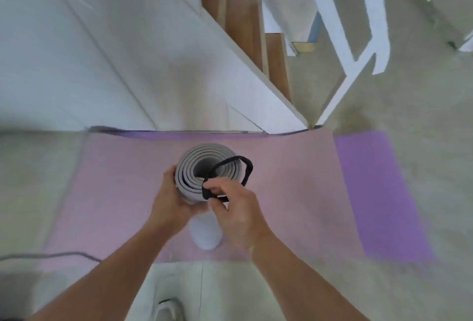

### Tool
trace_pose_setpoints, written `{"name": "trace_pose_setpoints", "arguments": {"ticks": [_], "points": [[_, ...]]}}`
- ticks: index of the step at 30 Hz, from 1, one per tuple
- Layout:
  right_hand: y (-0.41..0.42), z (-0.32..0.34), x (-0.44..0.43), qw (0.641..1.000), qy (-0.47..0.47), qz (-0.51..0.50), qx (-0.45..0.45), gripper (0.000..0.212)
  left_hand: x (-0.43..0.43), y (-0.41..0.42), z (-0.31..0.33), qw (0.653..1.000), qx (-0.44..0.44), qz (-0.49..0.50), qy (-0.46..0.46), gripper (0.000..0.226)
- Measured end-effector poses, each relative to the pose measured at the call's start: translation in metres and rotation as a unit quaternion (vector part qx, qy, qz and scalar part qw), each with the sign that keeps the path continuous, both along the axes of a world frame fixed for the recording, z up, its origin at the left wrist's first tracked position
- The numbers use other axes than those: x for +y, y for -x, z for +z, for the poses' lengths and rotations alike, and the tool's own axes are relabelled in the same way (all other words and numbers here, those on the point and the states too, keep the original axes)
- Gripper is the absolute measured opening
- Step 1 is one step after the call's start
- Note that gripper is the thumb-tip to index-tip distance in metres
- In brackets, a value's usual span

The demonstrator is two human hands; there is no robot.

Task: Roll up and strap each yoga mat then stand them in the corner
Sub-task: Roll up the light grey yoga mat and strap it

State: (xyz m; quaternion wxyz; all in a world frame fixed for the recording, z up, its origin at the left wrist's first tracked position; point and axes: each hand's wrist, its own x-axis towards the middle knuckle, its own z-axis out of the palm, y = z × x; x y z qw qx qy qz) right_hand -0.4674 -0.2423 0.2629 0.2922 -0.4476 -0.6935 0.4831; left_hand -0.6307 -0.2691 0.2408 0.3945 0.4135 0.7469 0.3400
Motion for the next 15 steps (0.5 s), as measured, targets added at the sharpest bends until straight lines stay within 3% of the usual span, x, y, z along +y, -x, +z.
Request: {"name": "trace_pose_setpoints", "arguments": {"ticks": [4, 8, 10, 15], "points": [[0.092, 0.008, -0.021, 0.993, -0.043, 0.091, -0.068, 0.032, -0.026, 0.09, 0.017, 0.989, -0.14, 0.047, 0.03, 0.071], [0.155, 0.011, -0.041, 0.981, -0.086, 0.12, -0.123, 0.02, -0.045, 0.172, 0.03, 0.928, -0.326, 0.134, 0.123, 0.062], [0.178, 0.012, -0.047, 0.971, -0.122, 0.146, -0.145, 0.013, -0.046, 0.198, 0.041, 0.925, -0.324, 0.115, 0.163, 0.076], [0.212, 0.016, -0.056, 0.934, -0.176, 0.248, -0.185, 0.024, -0.034, 0.217, 0.042, 0.951, -0.185, 0.036, 0.245, 0.107]]}}
